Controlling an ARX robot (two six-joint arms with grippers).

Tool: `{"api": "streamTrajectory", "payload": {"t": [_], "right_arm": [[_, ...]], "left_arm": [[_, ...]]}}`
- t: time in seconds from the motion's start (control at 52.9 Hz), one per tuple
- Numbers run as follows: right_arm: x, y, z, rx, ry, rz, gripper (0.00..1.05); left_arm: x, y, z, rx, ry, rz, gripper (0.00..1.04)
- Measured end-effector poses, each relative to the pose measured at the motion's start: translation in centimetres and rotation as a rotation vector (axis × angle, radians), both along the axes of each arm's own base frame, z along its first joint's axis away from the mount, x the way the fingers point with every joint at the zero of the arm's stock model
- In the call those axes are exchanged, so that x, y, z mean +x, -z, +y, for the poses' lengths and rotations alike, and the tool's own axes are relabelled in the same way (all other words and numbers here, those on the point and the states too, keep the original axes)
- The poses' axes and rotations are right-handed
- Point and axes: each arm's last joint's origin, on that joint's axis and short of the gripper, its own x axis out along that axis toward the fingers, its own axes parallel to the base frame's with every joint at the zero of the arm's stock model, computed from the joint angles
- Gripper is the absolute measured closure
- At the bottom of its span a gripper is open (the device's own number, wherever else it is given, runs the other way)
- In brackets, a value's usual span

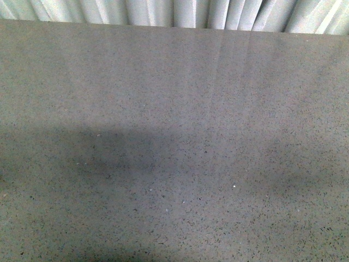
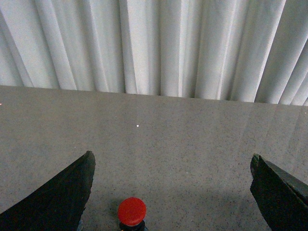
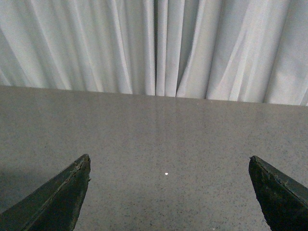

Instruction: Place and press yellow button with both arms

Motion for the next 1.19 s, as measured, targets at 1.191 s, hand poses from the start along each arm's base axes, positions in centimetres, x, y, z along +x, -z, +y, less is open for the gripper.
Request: {"api": "streamTrajectory", "payload": {"t": [1.191], "right_arm": [[0.0, 0.0, 0.0, 0.000, -0.001, 0.000, 0.09]], "left_arm": [[13.2, 1.9, 4.6, -0.122, -0.197, 0.491, 0.09]]}}
